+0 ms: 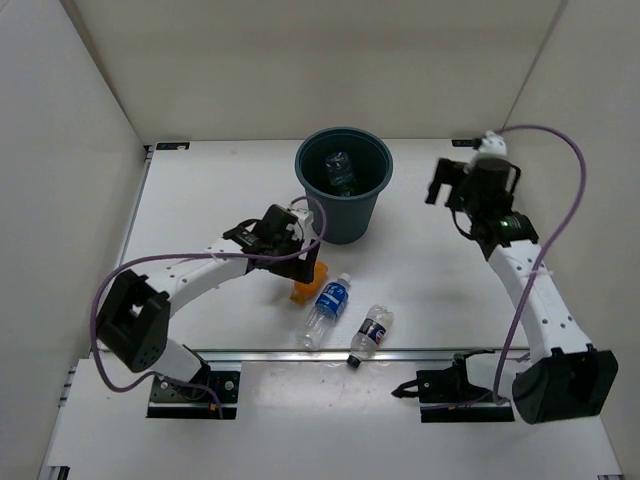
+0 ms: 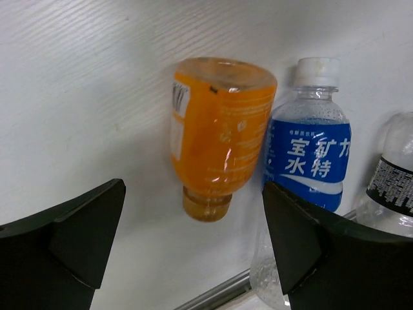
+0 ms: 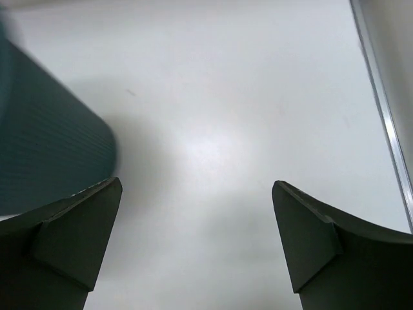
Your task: Put the plastic bottles in the bin
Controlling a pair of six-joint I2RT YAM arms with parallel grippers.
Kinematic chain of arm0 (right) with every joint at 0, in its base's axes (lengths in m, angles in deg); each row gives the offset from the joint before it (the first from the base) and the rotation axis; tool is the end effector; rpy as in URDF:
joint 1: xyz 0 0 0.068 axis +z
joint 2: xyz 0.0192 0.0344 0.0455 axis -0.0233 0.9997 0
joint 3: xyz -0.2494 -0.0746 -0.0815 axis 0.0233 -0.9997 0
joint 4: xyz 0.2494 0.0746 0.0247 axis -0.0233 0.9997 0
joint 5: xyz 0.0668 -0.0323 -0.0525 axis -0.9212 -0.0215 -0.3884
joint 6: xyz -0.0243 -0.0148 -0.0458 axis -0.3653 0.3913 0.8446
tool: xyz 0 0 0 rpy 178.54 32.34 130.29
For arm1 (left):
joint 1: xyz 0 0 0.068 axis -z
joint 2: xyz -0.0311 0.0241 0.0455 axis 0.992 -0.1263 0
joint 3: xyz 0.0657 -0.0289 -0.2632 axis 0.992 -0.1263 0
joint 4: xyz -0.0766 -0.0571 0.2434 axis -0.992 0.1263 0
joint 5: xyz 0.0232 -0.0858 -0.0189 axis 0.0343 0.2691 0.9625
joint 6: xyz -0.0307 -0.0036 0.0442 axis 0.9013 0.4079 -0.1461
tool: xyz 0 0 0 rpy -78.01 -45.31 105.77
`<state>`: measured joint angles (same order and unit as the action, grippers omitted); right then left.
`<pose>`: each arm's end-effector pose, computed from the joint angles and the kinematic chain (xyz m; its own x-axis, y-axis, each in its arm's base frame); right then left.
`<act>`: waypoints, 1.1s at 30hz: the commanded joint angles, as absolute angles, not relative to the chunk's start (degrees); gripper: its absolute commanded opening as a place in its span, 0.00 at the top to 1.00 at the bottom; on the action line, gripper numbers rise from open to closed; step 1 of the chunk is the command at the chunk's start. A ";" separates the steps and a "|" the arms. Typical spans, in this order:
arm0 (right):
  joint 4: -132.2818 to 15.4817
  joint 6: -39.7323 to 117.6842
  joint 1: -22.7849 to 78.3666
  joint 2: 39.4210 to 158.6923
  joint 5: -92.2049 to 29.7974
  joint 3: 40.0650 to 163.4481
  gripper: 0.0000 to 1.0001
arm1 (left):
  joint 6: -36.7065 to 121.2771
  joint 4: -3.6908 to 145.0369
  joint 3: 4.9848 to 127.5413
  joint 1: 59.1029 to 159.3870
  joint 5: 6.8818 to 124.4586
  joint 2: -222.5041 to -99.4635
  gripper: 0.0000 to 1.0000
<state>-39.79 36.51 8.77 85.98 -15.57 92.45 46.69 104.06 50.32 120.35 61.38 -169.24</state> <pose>0.2665 0.0426 0.3721 -0.3536 0.0992 -0.9301 0.0114 0.9947 0.1018 0.2305 -0.1806 0.2226 -0.8264 0.2896 -0.4829 0.4261 0.8823 -0.2000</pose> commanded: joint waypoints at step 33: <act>-26.40 32.60 -7.67 64.56 -25.05 68.39 0.01 | 40.47 88.53 81.68 118.60 49.59 -164.93 0.48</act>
